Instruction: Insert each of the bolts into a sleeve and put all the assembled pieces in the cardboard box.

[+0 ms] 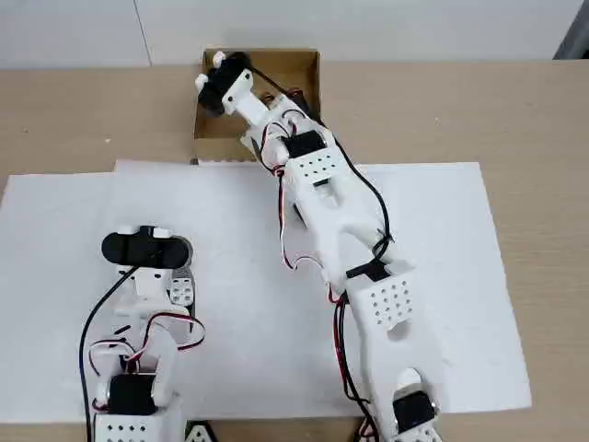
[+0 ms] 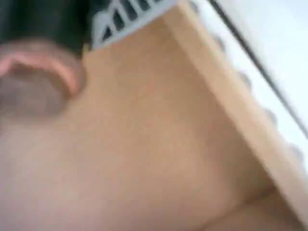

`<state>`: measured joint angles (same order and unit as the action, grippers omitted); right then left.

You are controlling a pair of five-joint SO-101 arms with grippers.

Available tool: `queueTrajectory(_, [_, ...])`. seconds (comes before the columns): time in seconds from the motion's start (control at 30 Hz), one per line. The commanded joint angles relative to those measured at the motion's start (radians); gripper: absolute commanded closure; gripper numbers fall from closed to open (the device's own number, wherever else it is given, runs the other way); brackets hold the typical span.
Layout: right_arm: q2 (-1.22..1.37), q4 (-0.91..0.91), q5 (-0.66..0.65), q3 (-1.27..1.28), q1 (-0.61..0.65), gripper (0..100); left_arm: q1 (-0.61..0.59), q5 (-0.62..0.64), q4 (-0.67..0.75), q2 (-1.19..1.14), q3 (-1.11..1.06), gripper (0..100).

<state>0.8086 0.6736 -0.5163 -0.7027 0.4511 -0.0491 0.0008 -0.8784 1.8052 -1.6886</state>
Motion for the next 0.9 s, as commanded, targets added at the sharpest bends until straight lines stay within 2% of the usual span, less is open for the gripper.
queueTrajectory(0.0, [-0.024, -0.024, -0.011, -0.063, 0.008, 84.9, -0.008, 0.002, -0.005, 0.008, 0.007, 99])
queueTrajectory(0.17, [-0.044, -0.019, -0.011, -0.066, 0.012, 91.6, -0.009, 0.003, -0.005, 0.008, 0.007, 99])
queueTrajectory(0.3, [-0.153, 0.110, -0.011, -0.066, 0.010, 99.8, -0.009, 0.003, -0.005, 0.008, 0.007, 99])
queueTrajectory(0.5, [-0.278, 0.363, -0.003, -0.066, 0.008, 99.5, -0.009, 0.003, -0.005, 0.008, 0.007, 99])
queueTrajectory(0.63, [-0.348, 0.460, 0.071, -0.066, 0.008, 99.5, -0.009, 0.003, -0.005, 0.008, 0.007, 99])
queueTrajectory(0.87, [-0.421, 0.657, 0.083, -0.066, 0.008, 99.5, -0.009, 0.003, -0.005, 0.008, 0.007, 99])
